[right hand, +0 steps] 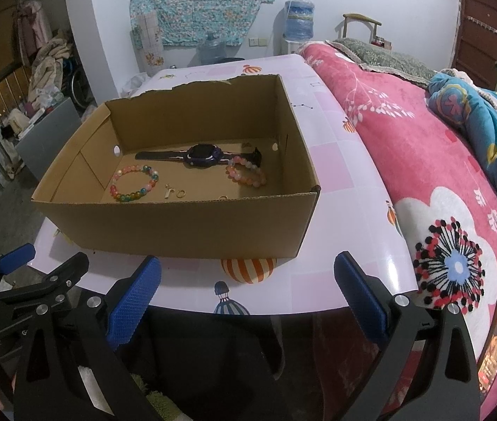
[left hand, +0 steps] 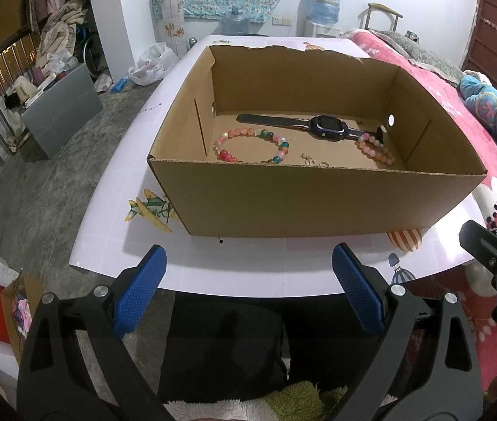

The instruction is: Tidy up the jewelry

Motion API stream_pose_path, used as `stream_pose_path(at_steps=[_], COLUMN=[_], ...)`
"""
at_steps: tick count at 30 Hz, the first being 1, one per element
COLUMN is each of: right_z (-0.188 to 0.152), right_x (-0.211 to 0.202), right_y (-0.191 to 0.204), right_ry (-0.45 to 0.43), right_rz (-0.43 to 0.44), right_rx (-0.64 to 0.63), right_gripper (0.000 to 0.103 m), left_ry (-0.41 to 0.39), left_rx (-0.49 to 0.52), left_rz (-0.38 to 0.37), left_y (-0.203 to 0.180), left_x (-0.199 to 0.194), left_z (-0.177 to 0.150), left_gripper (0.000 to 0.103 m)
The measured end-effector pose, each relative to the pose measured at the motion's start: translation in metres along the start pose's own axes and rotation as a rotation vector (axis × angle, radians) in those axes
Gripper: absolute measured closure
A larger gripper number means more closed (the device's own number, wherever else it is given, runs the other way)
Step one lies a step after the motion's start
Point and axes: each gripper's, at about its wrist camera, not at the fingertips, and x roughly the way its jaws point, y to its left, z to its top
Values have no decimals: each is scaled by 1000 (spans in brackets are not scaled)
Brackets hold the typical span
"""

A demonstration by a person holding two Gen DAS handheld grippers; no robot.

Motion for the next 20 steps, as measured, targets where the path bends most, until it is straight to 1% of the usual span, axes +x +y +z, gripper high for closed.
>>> stream_pose_path(at_steps=[13,20], right_z=[-2,-2], right_x=[1,1], right_y=[-1,0], right_ry=[1,1], right_rz=[3,3], right_rx=[2,2], right_gripper=[7,7], left_ry=[5,12], left_rx=[6,-10], left_rz=[0,-3], left_y=[-2,-3], left_x=[2,0], left_z=[-2,-3], left_gripper=[11,11])
